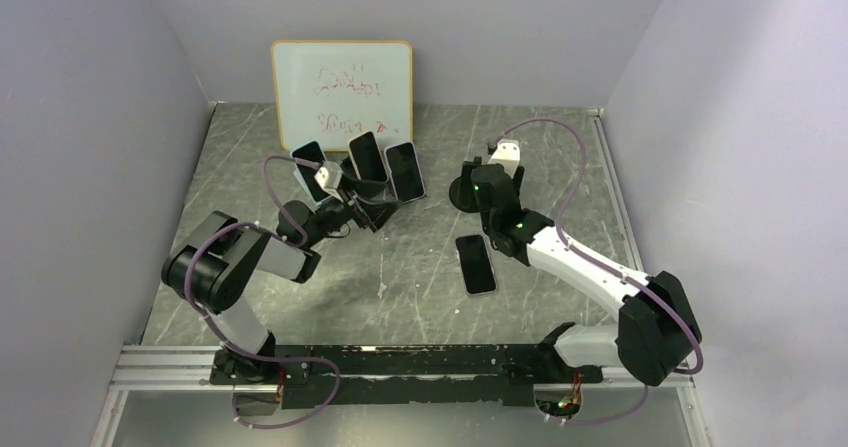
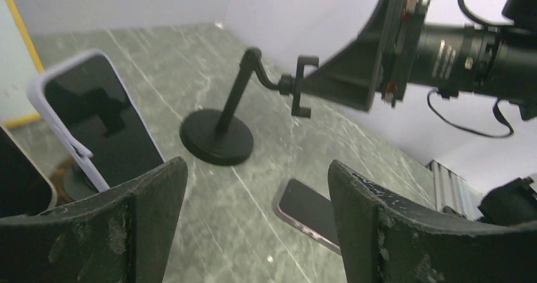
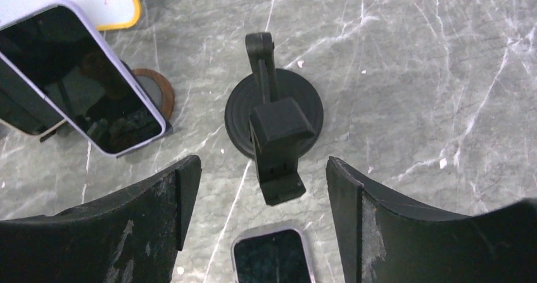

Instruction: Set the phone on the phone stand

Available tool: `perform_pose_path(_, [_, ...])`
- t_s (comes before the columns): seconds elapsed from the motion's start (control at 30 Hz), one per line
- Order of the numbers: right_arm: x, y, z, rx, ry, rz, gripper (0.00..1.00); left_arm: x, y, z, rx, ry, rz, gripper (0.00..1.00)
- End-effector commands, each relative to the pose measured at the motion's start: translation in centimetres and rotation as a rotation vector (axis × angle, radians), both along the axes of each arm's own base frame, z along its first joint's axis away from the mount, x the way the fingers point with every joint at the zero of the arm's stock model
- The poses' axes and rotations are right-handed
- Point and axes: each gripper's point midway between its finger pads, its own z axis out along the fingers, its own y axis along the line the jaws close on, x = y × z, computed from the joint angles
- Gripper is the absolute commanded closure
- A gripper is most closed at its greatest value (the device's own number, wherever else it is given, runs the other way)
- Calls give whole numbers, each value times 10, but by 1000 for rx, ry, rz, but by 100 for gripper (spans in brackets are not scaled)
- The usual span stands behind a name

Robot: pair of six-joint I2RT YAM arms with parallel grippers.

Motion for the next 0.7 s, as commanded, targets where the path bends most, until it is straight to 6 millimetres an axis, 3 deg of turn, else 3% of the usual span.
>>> perform_pose_path(0.0, [16, -7, 16, -25, -35, -33, 26, -27, -4, 49, -139, -203, -29, 15])
perform_pose_path(0.3, [31, -9, 6, -29, 0, -24, 36, -33, -4, 44, -84, -217, -9, 15])
perform_pose_path(0.4, [33, -5, -3, -25, 23, -13, 39, -30, -3, 48, -3, -262, 59, 16])
perform_pose_path(0.5, [37, 0, -7, -5, 18, -6, 43, -17, -3, 36, 178, -235, 164, 16])
perform_pose_path(0.57, [37, 1, -11, -2, 23, -1, 53, -6, 5, 35, 251, -208, 246, 15])
perform_pose_path(0.67, [38, 3, -15, 0, 28, 10, 79, 9, 23, 35, 296, -141, 369, 14])
